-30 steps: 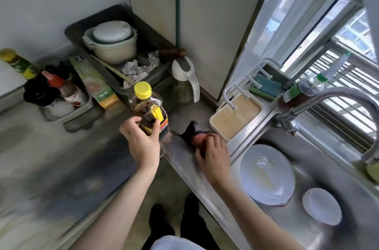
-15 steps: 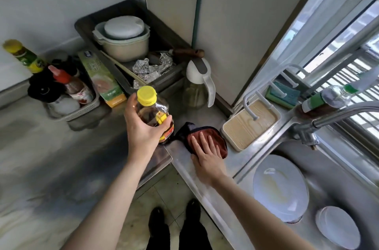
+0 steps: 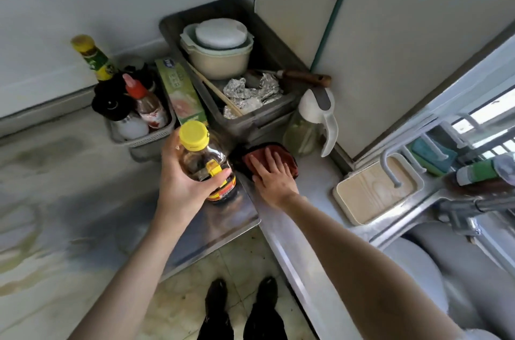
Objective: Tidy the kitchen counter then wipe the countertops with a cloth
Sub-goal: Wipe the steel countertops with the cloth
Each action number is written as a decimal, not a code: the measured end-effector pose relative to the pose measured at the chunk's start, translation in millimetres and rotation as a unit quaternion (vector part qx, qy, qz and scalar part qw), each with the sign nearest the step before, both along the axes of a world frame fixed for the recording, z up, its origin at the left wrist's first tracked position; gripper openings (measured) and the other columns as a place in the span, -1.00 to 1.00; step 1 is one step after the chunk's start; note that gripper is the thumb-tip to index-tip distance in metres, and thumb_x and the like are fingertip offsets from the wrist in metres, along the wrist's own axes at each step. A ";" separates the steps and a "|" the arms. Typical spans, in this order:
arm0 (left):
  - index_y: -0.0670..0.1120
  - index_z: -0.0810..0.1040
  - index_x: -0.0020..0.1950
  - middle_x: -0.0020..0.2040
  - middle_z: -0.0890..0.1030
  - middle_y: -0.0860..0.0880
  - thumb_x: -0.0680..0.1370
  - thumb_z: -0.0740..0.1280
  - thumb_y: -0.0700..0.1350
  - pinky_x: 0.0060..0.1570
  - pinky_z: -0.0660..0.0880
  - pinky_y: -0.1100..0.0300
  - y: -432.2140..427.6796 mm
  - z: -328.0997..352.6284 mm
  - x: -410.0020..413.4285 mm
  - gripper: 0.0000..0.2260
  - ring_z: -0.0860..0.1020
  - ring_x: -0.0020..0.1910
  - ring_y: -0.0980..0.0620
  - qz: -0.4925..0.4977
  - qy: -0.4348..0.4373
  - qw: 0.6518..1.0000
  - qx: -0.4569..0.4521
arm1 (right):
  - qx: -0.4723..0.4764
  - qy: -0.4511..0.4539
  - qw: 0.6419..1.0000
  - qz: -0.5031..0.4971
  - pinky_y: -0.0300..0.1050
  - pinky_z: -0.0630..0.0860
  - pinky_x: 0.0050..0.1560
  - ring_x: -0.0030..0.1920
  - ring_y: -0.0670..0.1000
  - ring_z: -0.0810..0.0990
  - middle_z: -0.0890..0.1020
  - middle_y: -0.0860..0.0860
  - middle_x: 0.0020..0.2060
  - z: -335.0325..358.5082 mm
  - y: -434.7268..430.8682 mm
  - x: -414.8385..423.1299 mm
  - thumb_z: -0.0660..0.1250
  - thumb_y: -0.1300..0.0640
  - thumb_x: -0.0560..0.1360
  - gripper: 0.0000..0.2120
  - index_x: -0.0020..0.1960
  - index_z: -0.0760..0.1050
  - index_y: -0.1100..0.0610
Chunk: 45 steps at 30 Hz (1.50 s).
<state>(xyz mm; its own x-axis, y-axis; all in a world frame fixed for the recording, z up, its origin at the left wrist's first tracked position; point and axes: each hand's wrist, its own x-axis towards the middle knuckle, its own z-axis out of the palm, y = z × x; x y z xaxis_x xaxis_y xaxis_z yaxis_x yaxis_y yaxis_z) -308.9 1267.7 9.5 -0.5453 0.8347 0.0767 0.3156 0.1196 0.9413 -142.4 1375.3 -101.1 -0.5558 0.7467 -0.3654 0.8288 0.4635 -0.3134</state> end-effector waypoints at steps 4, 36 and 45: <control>-0.03 0.26 0.35 0.26 0.44 -0.07 0.16 0.57 0.05 0.30 0.37 0.14 -10.7 -1.9 -4.8 -0.15 0.45 0.25 0.04 -0.003 -0.020 1.000 0.000 | 0.009 -0.001 0.998 -0.056 0.14 -0.22 0.46 0.51 0.18 -0.19 -0.15 0.06 0.53 1.2 7.8 -13.5 -0.03 -0.16 0.59 -0.48 0.50 -0.13 -0.20; -0.19 0.20 0.42 0.35 0.30 -0.16 0.23 0.59 -0.11 0.37 0.22 0.25 64.8 -21.1 84.0 -0.13 0.29 0.36 -0.03 -0.099 0.042 0.993 0.039 | -0.004 -0.005 0.993 -0.115 -0.03 -0.22 0.42 0.49 0.07 -0.25 -0.13 -0.11 0.51 13.5 -133.0 109.9 -0.22 -0.18 0.50 -0.47 0.48 -0.12 -0.25; -0.15 0.16 0.45 0.42 0.12 -0.32 0.26 0.57 -0.10 0.25 0.00 0.56 88.2 -10.9 108.6 -0.11 0.07 0.44 -0.20 -0.100 0.036 0.994 0.014 | -0.008 0.008 0.959 -0.283 0.12 -0.16 0.48 0.52 0.12 -0.20 -0.13 -0.08 0.53 7.4 -125.3 97.8 -0.09 -0.12 0.60 -0.52 0.47 -0.16 -0.28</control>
